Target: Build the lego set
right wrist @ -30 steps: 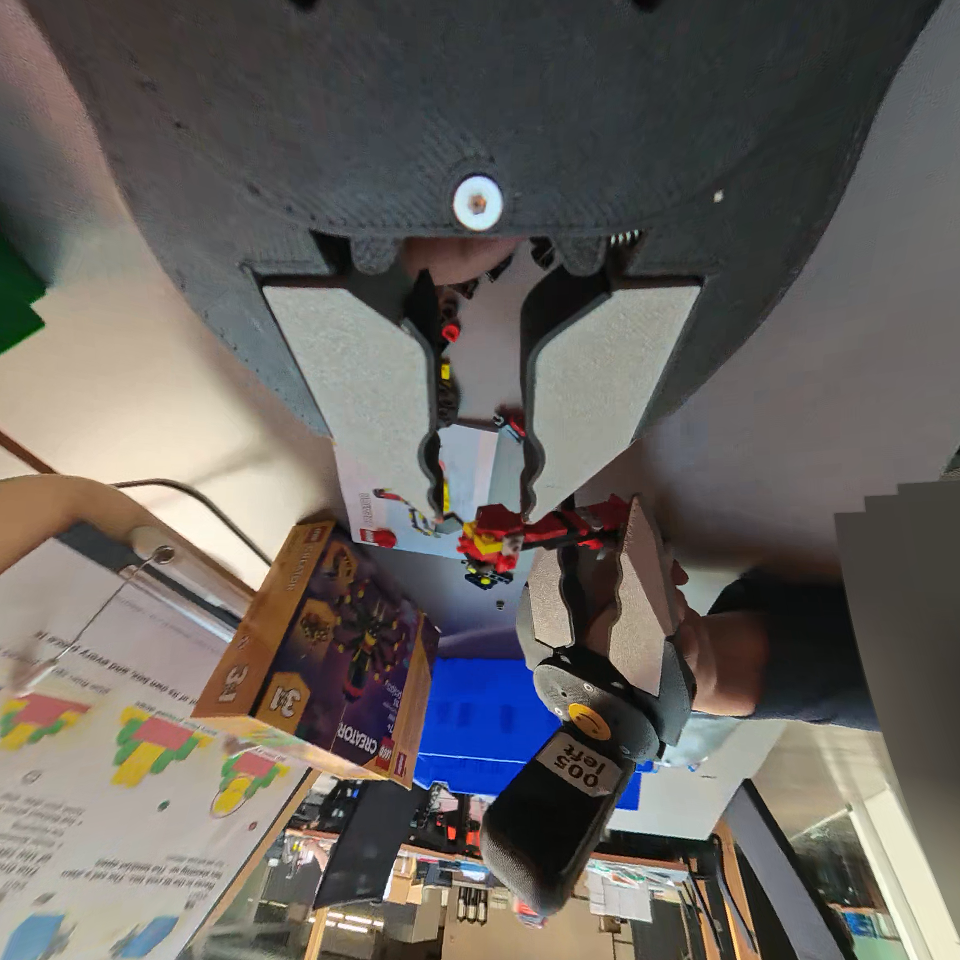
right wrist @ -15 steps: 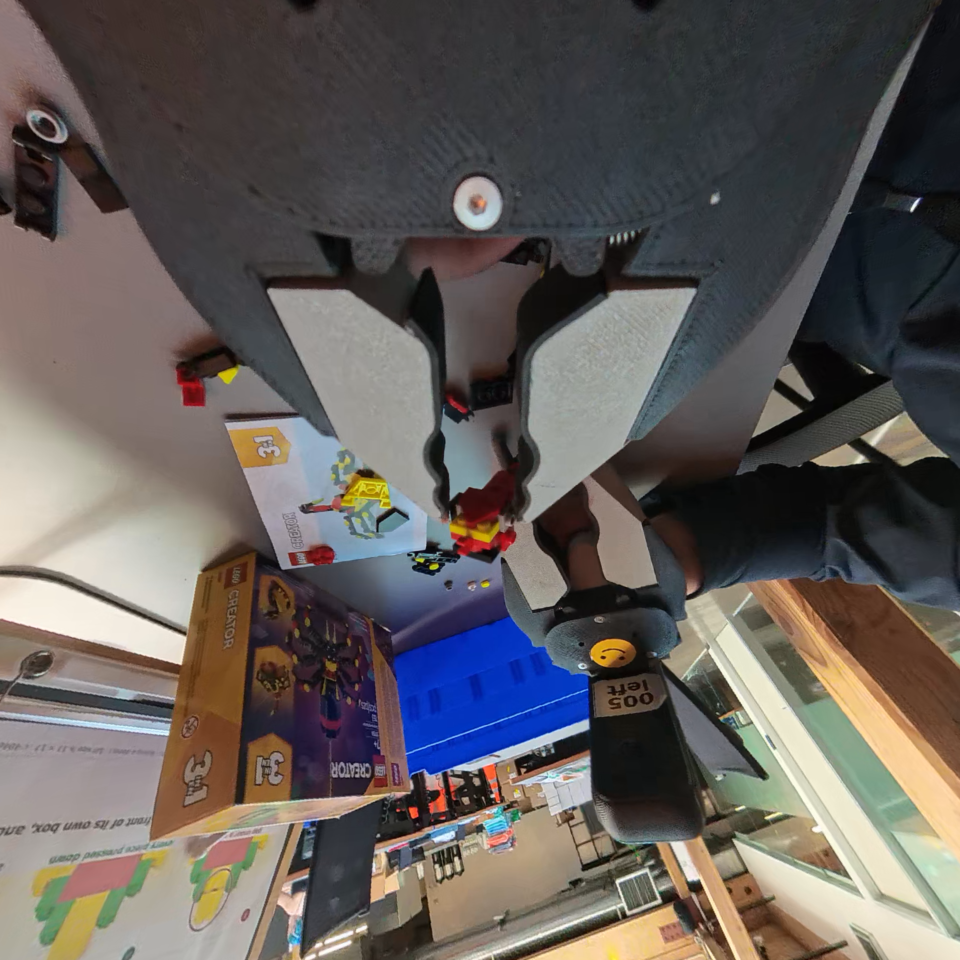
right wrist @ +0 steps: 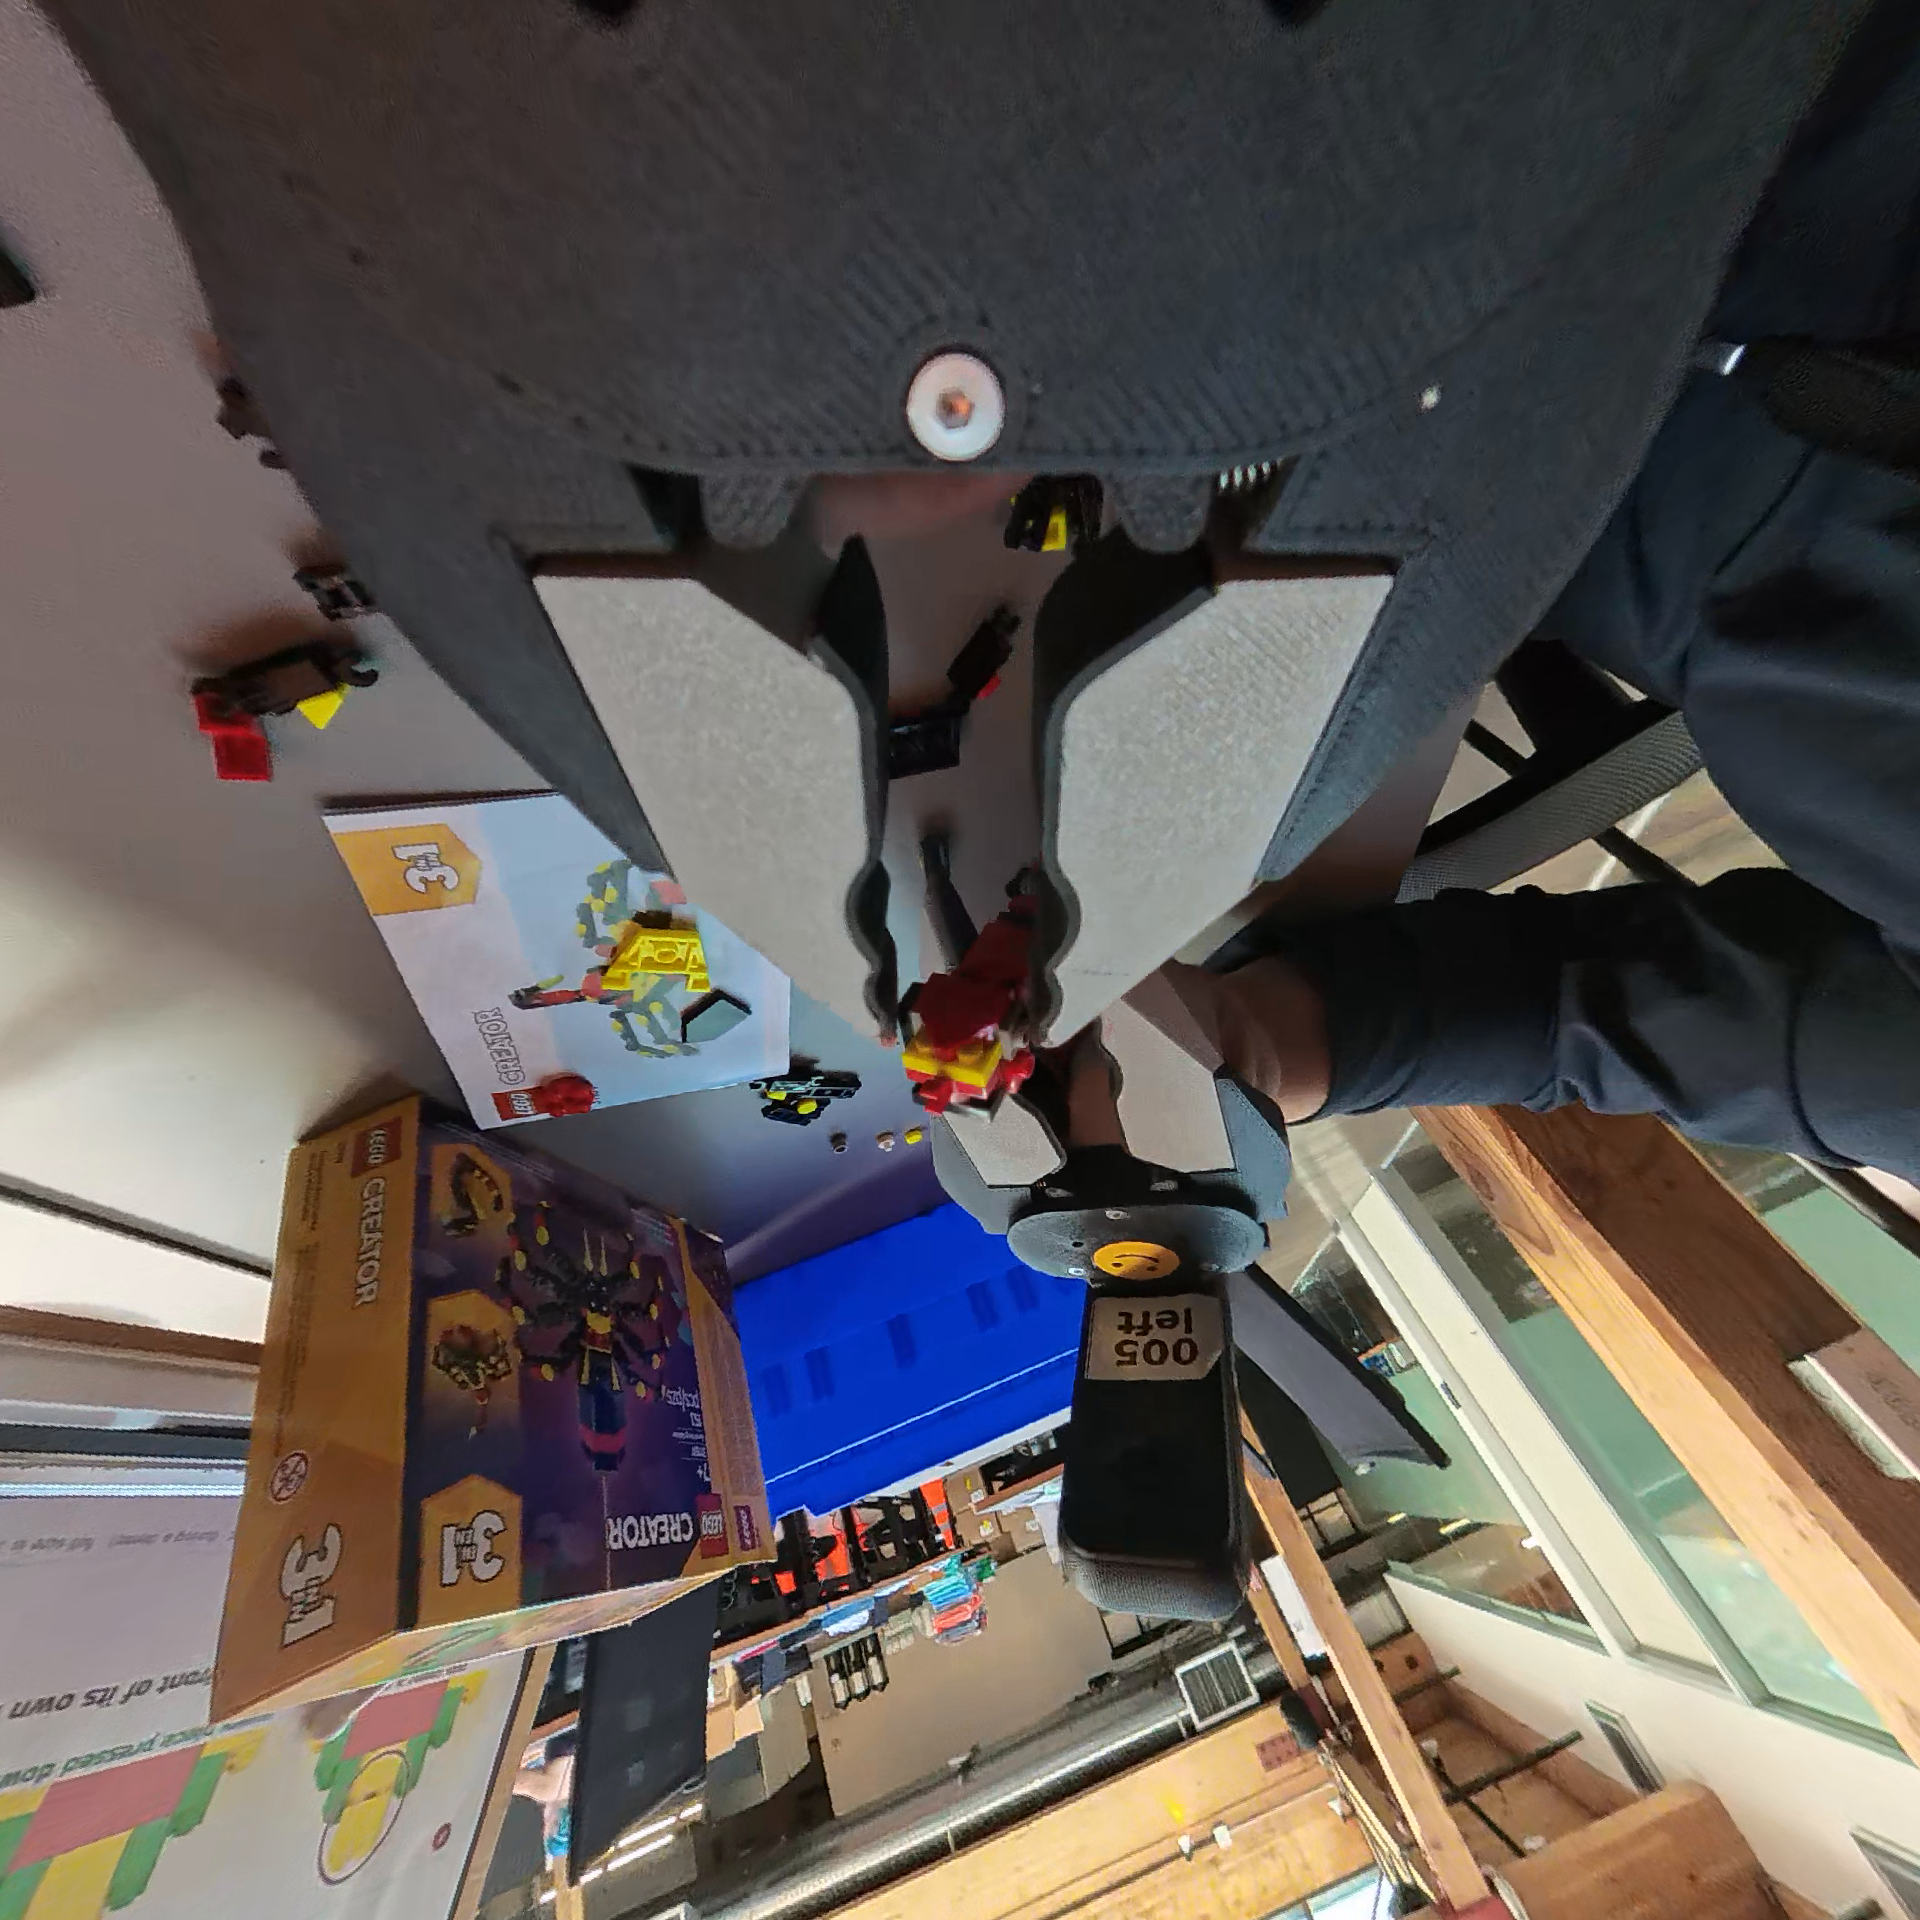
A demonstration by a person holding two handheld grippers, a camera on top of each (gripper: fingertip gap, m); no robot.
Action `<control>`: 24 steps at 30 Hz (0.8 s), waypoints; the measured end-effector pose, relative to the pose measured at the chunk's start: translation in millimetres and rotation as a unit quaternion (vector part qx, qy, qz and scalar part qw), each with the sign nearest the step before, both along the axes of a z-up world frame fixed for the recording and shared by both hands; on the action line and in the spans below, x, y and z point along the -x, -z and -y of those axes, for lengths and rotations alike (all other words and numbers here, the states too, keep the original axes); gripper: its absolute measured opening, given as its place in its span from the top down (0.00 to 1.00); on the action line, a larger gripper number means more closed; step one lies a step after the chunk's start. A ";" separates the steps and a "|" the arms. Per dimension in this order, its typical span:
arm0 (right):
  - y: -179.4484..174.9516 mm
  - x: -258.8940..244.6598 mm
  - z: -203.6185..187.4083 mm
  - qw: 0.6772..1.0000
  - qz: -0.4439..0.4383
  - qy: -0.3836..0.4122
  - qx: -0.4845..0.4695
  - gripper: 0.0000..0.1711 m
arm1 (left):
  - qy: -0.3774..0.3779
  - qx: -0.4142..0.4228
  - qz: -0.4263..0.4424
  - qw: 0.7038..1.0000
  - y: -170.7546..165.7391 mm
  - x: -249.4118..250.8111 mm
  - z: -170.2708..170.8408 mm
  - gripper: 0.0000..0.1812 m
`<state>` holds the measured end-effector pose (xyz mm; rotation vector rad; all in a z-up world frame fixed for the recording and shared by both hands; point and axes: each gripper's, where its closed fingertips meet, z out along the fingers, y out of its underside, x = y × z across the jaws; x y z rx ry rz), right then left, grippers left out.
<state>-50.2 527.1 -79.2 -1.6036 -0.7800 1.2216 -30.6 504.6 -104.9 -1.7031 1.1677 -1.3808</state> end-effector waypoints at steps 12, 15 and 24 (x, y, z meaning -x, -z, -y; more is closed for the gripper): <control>-4.8 0.6 3.5 0.999 -0.032 -0.026 0.022 0.88 | -0.008 -0.017 -0.025 1.000 6.2 -1.9 0.4 0.91; -0.6 -0.1 5.8 0.999 0.016 -0.030 -0.018 0.88 | -0.012 -0.027 -0.041 0.999 9.9 -2.2 0.5 0.92; 15.4 -2.7 13.2 0.986 0.132 -0.044 -0.097 0.88 | -0.016 -0.069 -0.107 0.992 26.7 -4.7 2.9 0.92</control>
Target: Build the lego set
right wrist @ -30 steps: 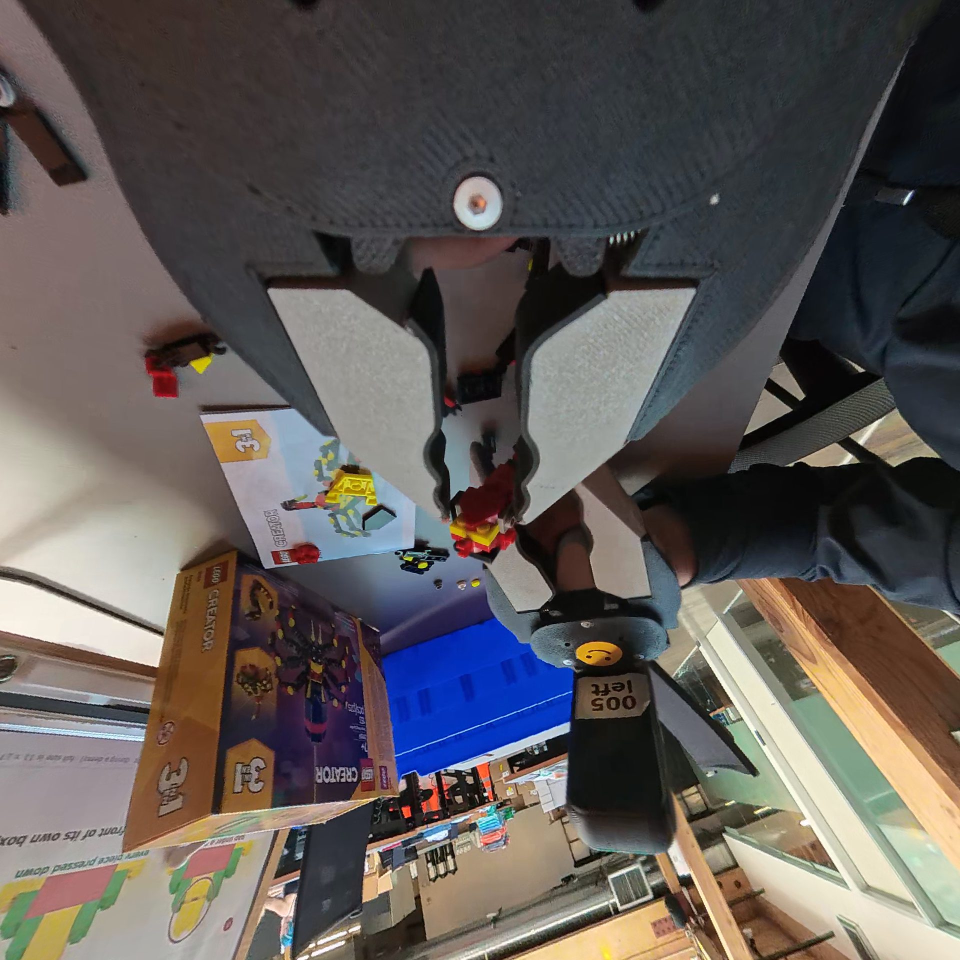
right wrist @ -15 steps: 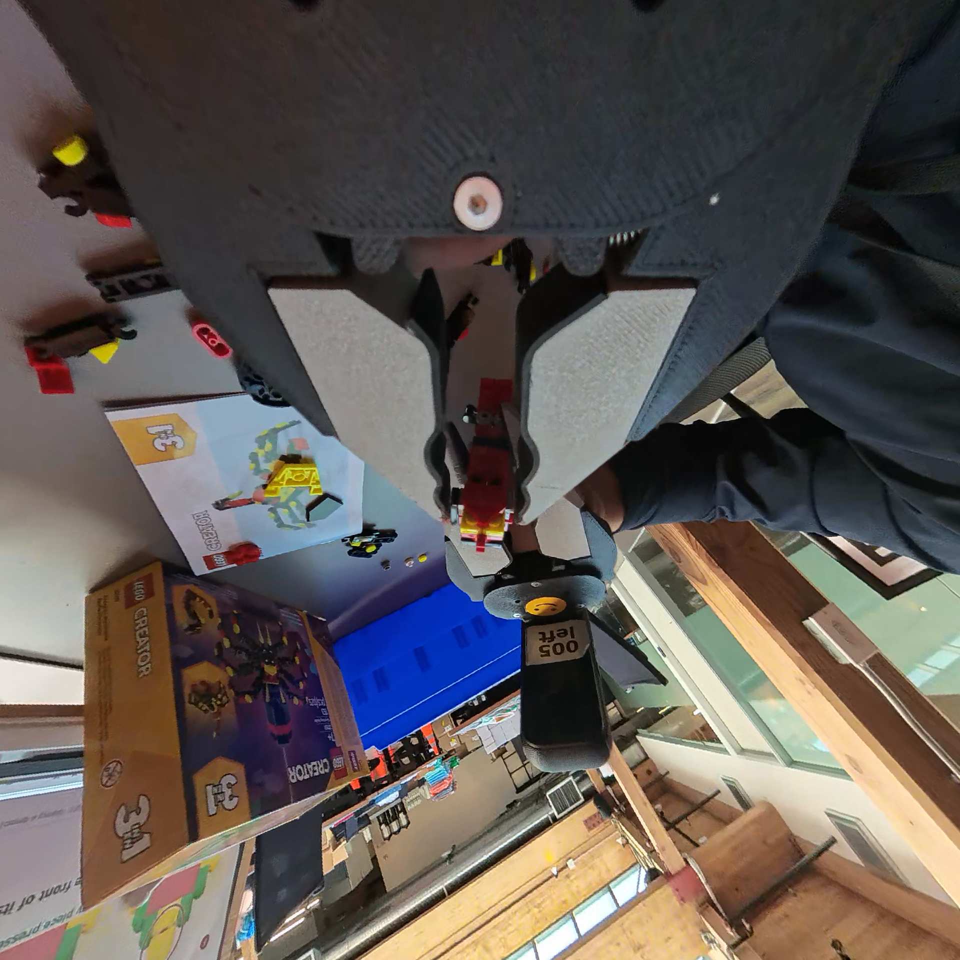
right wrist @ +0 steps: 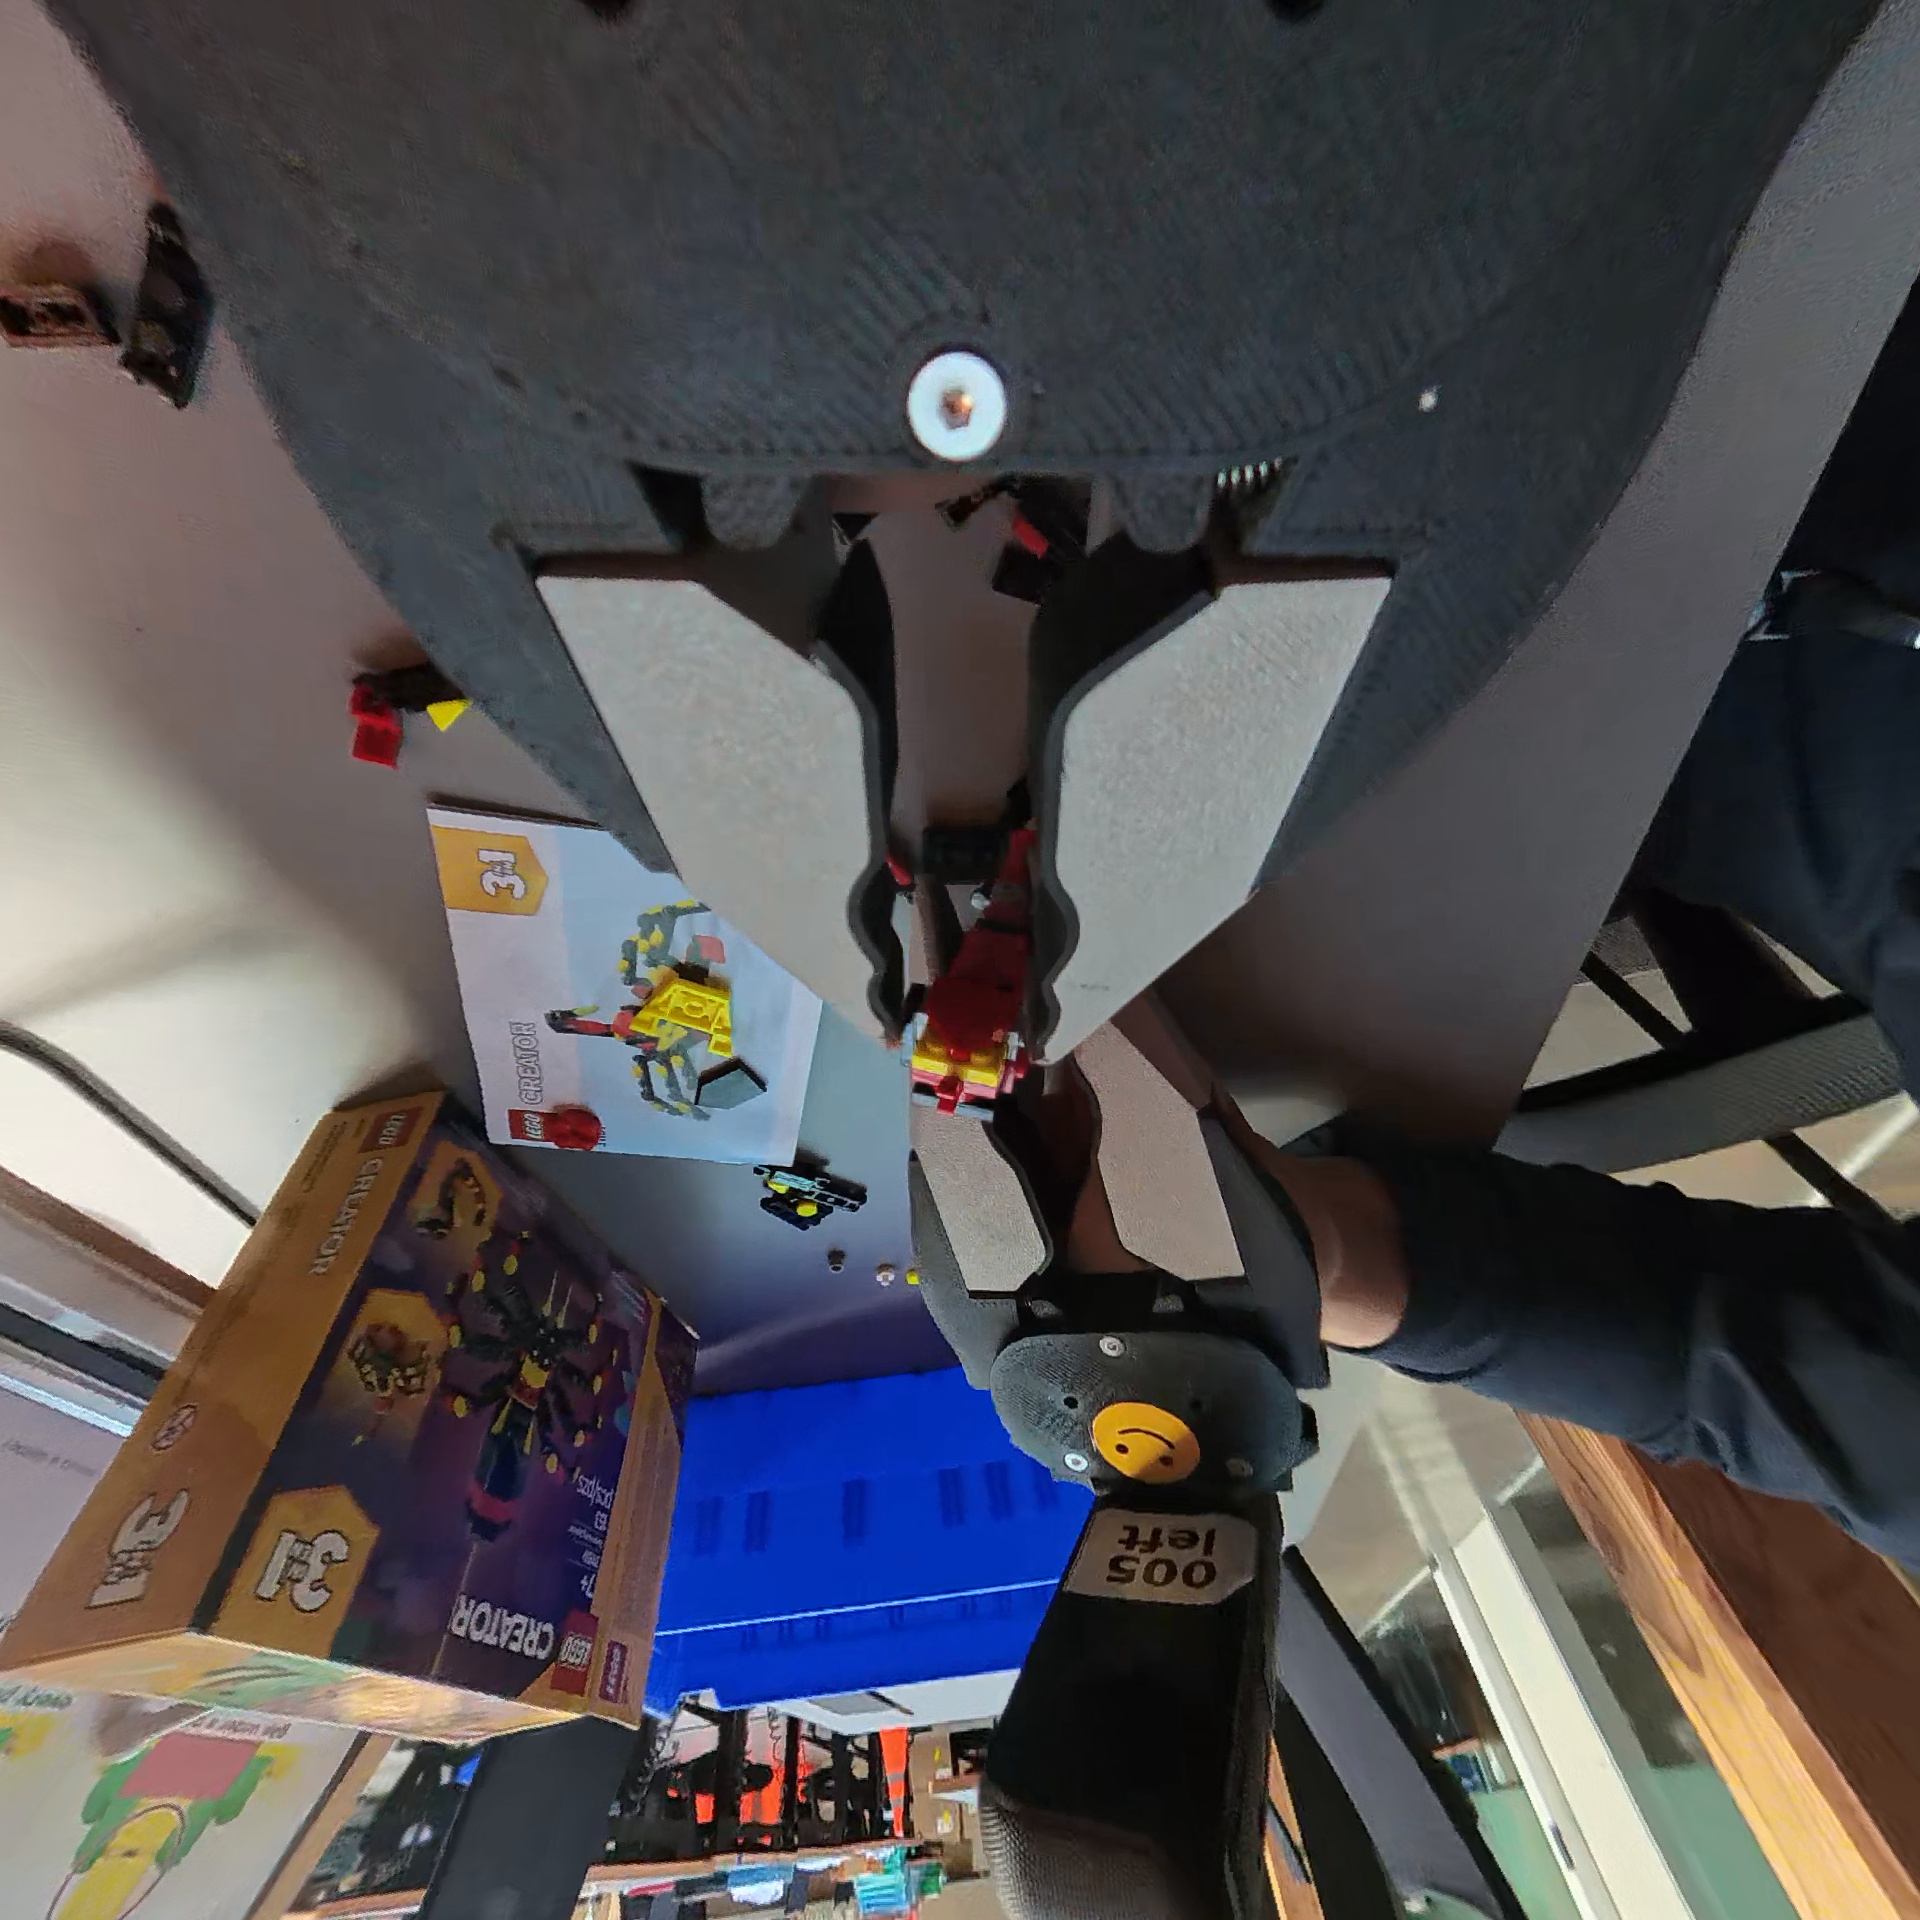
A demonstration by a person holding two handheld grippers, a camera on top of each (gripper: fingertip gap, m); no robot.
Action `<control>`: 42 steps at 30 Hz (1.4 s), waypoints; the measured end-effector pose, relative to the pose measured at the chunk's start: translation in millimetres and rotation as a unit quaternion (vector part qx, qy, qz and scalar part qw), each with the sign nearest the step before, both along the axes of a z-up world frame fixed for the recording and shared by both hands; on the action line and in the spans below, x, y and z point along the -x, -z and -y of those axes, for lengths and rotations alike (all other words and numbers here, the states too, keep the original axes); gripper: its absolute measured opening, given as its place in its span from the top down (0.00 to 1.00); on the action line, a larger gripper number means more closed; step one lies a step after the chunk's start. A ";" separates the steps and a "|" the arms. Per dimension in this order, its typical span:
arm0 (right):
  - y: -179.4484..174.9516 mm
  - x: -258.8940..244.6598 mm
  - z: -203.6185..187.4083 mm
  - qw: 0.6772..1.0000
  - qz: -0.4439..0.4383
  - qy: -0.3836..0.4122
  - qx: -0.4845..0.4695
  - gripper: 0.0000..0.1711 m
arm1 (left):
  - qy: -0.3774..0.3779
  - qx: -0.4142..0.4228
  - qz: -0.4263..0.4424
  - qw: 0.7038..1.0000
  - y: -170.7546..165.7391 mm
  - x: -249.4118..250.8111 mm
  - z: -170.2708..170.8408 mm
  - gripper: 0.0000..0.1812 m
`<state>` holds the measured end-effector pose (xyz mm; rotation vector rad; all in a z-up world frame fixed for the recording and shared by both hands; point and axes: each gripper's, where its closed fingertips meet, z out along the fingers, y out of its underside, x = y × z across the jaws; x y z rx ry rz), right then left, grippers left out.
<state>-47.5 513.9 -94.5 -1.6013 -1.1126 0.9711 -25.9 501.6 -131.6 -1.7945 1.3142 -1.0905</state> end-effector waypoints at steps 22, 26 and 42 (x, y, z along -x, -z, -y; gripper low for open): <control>13.8 -13.1 -2.0 0.979 0.119 0.028 -0.160 0.86 | 0.000 -0.051 -0.045 0.998 11.0 3.7 -6.8 0.92; 15.4 -14.2 9.2 0.990 0.092 -0.017 -0.101 0.83 | 0.028 -0.098 -0.097 0.990 24.1 8.6 -0.1 0.91; 30.5 -7.7 8.5 0.988 0.108 -0.028 -0.105 0.88 | 0.035 -0.143 -0.116 0.982 28.0 8.8 1.8 0.91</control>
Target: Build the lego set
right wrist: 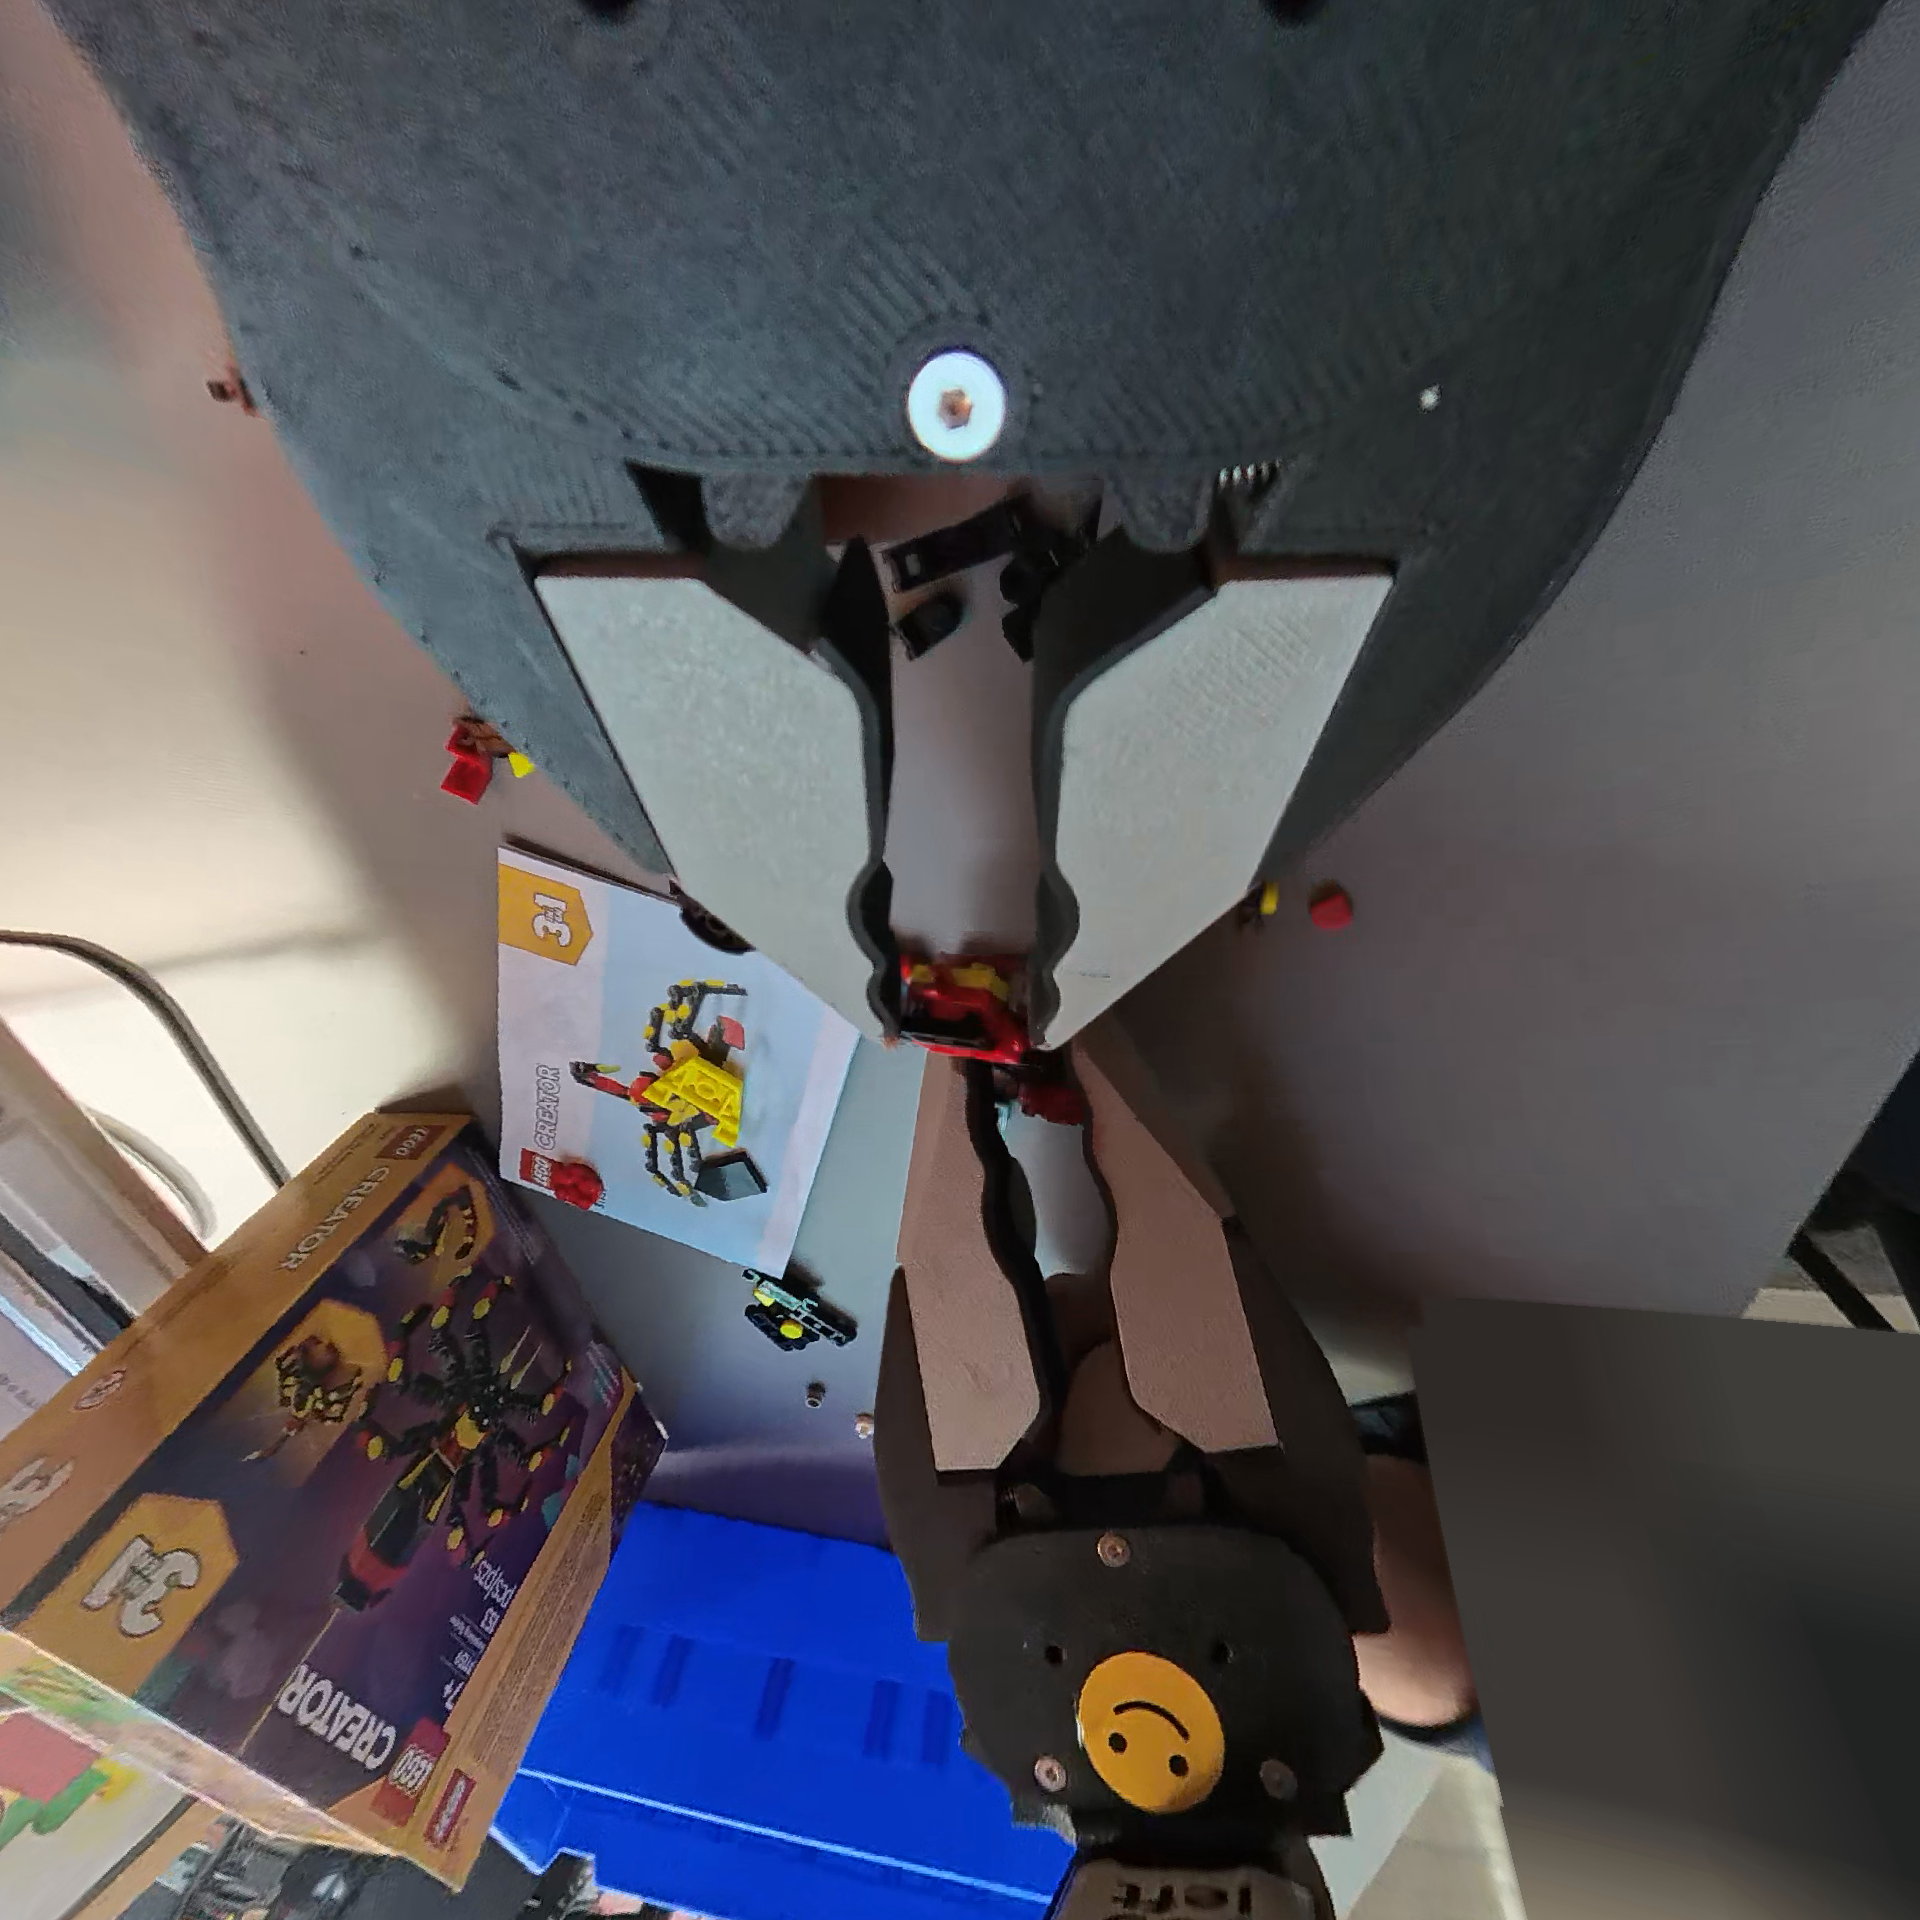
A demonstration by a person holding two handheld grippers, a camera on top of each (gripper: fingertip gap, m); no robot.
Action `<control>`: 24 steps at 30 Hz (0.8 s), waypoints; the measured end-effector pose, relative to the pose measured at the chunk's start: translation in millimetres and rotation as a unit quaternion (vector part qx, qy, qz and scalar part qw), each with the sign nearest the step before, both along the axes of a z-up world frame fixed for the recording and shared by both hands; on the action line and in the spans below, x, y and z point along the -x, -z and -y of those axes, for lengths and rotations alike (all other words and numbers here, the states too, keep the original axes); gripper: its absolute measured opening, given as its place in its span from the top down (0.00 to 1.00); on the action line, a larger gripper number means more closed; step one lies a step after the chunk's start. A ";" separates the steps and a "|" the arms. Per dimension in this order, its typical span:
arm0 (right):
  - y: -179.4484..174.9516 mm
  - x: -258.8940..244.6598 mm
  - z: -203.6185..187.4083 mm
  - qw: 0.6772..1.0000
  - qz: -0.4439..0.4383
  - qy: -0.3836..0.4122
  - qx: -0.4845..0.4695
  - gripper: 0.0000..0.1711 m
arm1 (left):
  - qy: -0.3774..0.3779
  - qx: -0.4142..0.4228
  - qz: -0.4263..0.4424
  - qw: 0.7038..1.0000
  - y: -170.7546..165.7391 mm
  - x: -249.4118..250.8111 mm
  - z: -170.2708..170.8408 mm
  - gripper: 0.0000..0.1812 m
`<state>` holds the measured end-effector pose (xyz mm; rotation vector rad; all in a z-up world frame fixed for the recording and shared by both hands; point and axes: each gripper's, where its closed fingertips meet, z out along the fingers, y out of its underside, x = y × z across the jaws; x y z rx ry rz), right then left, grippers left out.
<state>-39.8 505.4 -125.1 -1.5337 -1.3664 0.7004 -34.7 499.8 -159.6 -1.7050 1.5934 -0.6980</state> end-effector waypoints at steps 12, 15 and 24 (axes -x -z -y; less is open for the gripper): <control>-11.5 5.7 -29.7 0.991 -0.067 0.080 0.087 0.92 | -0.015 -0.036 -0.008 0.999 1.7 -3.7 -6.8 0.92; -10.0 5.0 -36.6 0.986 -0.077 0.094 0.116 0.91 | -0.020 -0.069 -0.025 0.997 4.9 -5.6 -9.5 0.91; -14.2 -14.9 -49.8 0.986 -0.078 0.137 0.062 0.91 | -0.043 -0.011 -0.002 0.999 1.4 -2.5 -19.7 0.91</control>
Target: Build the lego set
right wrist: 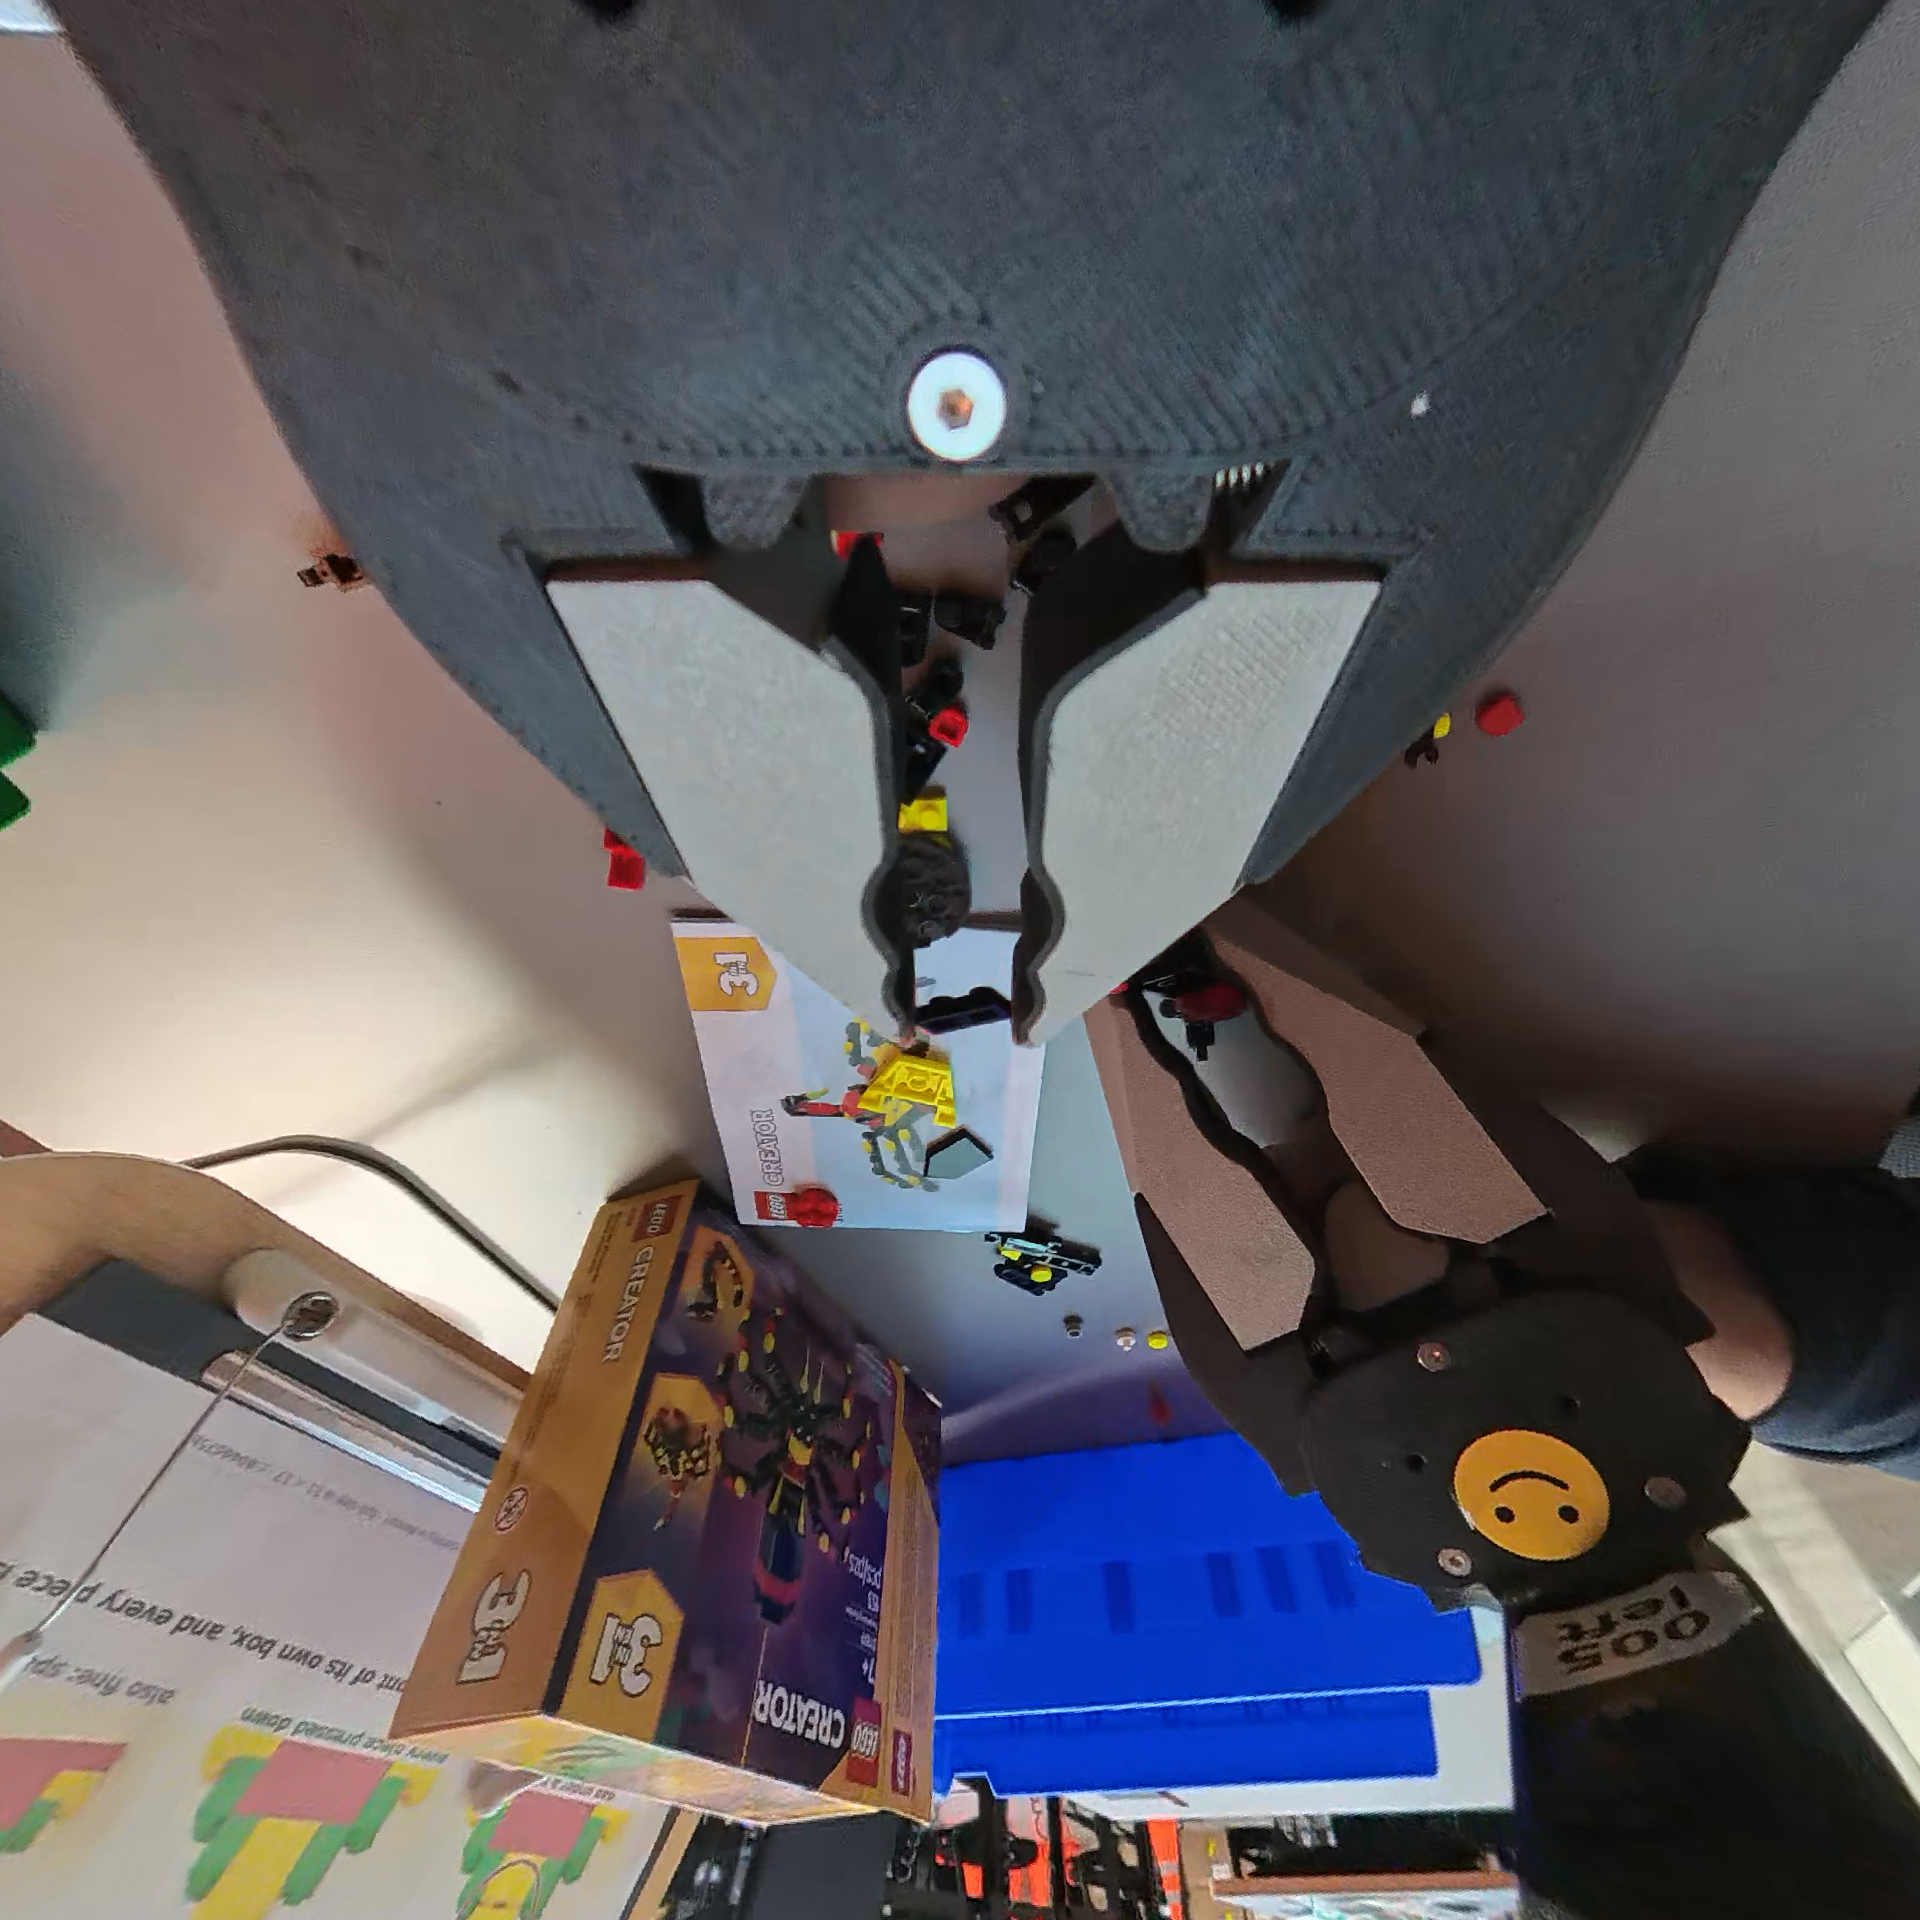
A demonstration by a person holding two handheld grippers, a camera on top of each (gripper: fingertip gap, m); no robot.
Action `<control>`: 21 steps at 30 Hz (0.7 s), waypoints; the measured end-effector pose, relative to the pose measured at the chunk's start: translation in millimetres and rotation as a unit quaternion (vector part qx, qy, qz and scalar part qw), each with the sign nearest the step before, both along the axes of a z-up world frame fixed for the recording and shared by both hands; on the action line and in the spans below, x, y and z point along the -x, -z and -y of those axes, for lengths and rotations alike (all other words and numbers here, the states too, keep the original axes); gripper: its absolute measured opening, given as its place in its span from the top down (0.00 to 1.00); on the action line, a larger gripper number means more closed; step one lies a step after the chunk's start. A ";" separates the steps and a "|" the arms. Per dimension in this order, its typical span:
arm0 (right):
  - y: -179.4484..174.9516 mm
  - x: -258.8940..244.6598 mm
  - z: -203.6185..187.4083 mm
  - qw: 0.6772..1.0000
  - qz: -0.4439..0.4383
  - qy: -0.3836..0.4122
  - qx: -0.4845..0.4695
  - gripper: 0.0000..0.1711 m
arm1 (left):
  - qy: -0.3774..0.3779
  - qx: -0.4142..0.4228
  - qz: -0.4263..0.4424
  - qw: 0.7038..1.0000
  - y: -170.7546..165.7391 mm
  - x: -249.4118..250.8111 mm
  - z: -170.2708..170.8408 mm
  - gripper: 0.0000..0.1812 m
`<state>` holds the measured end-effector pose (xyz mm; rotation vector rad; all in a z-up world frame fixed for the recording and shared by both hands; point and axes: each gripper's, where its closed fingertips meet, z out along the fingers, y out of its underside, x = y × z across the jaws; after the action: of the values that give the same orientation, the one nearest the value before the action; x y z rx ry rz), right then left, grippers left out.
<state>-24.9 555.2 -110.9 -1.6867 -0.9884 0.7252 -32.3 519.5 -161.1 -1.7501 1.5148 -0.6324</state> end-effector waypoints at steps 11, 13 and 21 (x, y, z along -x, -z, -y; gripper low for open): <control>-17.4 -10.3 -3.6 0.998 -0.057 0.010 -0.027 0.91 | -0.005 0.058 0.122 0.991 -32.7 4.4 -7.6 0.91; -22.4 -11.5 -2.5 0.997 -0.076 0.006 -0.031 0.91 | -0.016 0.069 0.155 0.985 -41.3 7.5 -13.3 0.91; -30.2 -8.2 9.7 0.994 -0.091 -0.018 -0.063 0.89 | -0.037 -0.018 0.171 0.984 -51.5 8.9 -20.5 0.91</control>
<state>-16.7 545.4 -80.6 -1.4692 -0.9193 0.8075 -41.2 540.0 -109.6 -1.5681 1.2108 -0.8156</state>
